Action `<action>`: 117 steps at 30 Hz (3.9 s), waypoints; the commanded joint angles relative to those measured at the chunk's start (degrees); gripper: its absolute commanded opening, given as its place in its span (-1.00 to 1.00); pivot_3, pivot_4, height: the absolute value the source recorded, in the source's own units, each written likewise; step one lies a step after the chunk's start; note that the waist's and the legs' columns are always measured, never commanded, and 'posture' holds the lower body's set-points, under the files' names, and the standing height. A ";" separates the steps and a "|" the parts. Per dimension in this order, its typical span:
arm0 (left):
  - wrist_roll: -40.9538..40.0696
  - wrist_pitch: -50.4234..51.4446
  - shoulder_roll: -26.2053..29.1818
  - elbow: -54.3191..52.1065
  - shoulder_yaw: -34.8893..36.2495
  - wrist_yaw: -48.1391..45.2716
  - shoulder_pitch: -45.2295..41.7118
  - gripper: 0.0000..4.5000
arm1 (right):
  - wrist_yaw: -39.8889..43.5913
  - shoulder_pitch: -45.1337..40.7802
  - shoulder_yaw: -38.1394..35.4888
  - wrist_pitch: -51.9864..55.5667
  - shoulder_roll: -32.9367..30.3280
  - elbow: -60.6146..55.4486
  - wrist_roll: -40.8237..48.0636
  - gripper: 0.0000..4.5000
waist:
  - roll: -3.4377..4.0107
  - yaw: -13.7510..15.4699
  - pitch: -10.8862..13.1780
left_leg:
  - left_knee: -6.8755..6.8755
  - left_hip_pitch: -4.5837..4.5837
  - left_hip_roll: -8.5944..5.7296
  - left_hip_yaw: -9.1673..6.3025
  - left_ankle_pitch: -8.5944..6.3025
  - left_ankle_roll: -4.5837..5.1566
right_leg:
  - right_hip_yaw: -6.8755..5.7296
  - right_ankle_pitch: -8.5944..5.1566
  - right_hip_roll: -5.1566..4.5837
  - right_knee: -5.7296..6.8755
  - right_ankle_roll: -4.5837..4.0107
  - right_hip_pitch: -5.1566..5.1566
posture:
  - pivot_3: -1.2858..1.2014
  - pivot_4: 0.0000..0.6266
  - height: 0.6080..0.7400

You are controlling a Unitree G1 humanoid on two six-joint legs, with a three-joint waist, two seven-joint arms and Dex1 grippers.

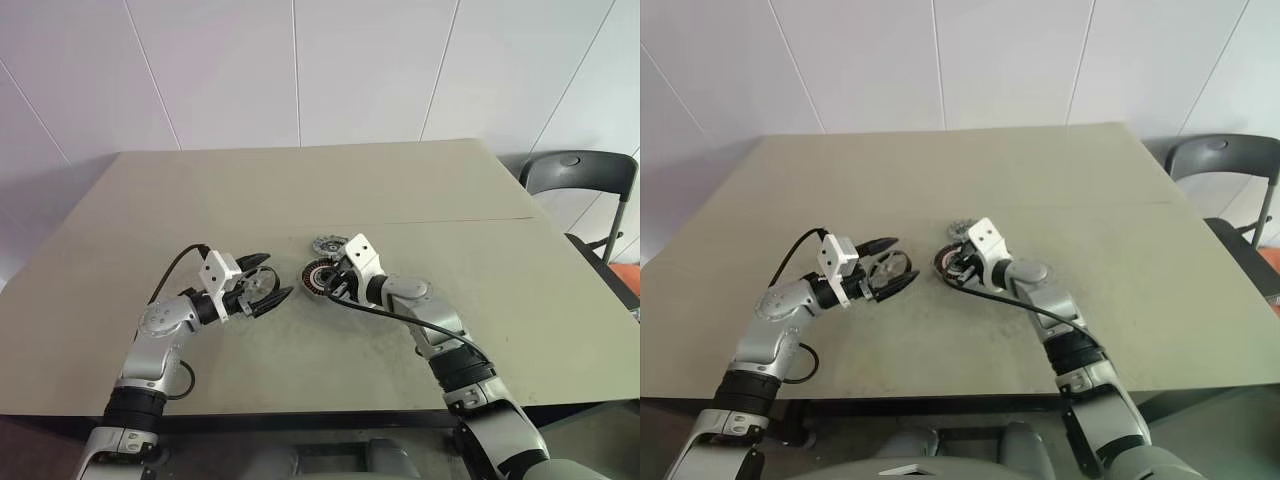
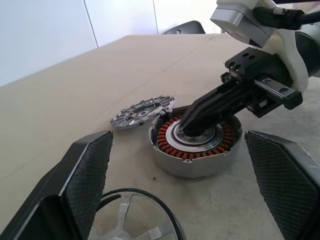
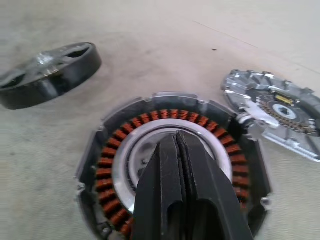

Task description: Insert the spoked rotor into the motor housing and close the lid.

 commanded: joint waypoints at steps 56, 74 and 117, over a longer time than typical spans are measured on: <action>-24.61 63.32 0.66 -3.52 18.04 25.14 -4.80 -0.30 | 0.68 -1.09 -3.85 -4.75 -4.14 -4.45 1.87 -1.00 | 0.09 -1.39 -0.06 | -0.04 -0.01 0.28 0.17 0.13 -0.28 | -0.01 0.28 0.15 -0.02 -0.19 -0.13 | 0.03 -1.00 1.00; -22.61 59.00 8.14 -8.88 15.44 17.48 -2.37 0.98 | 0.74 -1.00 -3.49 -5.91 -4.01 -2.91 1.24 -1.00 | 0.09 -1.42 -0.05 | -0.06 -0.02 0.30 0.18 0.13 -0.29 | -0.01 0.28 0.18 -0.01 -0.20 -0.18 | 0.03 -1.00 1.00; -24.83 67.98 -3.19 4.09 26.89 26.85 -8.03 0.98 | 0.21 -0.09 -3.36 -6.82 -3.91 -2.35 -0.71 -1.00 | 0.15 -1.34 -0.11 | 0.04 0.02 0.31 0.16 0.18 -0.36 | -0.04 0.38 0.18 -0.02 -0.19 -0.05 | 0.03 -1.00 1.00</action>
